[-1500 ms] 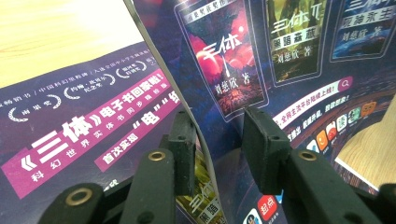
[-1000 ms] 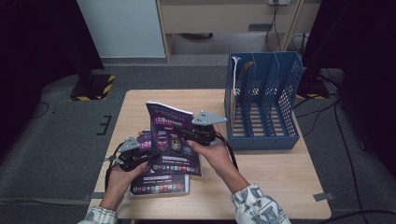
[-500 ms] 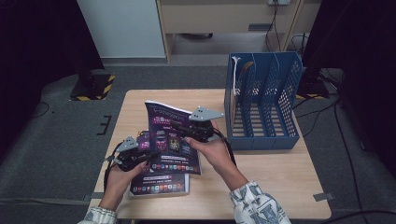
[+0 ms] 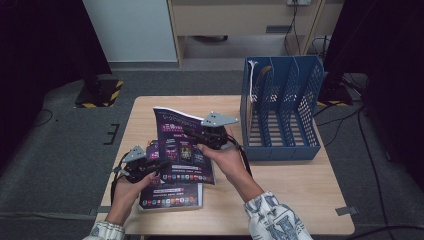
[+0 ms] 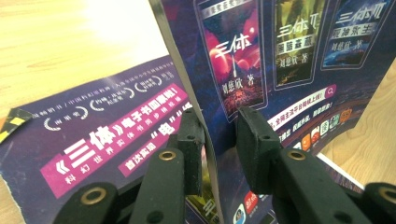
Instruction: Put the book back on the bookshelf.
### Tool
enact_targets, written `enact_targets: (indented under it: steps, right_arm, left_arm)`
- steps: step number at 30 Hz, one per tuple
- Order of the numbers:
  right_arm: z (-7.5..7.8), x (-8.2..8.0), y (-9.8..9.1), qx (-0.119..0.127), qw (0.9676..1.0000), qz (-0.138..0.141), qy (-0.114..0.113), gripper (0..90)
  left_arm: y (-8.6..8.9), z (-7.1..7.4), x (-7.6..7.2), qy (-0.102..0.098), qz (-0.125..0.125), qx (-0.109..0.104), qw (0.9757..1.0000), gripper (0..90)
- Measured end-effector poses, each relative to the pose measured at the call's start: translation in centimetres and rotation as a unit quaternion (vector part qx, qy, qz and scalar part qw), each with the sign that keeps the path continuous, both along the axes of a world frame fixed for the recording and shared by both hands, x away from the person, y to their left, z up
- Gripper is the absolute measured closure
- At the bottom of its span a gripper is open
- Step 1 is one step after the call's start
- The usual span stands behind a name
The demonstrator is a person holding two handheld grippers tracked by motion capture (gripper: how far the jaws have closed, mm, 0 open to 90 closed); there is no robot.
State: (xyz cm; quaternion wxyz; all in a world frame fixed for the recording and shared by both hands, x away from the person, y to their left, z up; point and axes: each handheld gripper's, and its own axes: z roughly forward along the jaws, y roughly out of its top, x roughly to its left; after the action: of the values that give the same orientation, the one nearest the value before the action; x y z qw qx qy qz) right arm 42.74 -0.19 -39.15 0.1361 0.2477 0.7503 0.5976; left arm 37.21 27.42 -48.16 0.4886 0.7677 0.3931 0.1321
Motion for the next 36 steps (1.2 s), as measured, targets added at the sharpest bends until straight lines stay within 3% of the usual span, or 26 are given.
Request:
enact_targets:
  steps: [8, 11, 23, 36]
  right_arm:
    - [0.7, -0.3, 0.2, -0.001, 0.9999, 0.012, -0.006, 82.2]
    - [0.8, -0.2, 0.1, 0.01, 0.9998, 0.018, -0.005, 82.4]
    - [1.1, -0.4, 0.0, 0.025, 0.9994, 0.015, -0.017, 82.4]
    - [1.7, -0.6, 0.4, 0.027, 0.9991, 0.021, -0.026, 82.3]
  left_arm:
    - [0.2, 0.3, 0.0, -0.006, 0.006, 0.002, 1.0, 74.0]
    - [0.3, 0.4, -0.1, -0.01, 0.01, 0.0, 0.9999, 74.8]
    - [0.3, 0.8, -0.2, -0.027, 0.017, 0.0, 0.9995, 80.4]
    - [0.5, 0.9, 0.0, -0.036, 0.033, -0.009, 0.9988, 80.4]
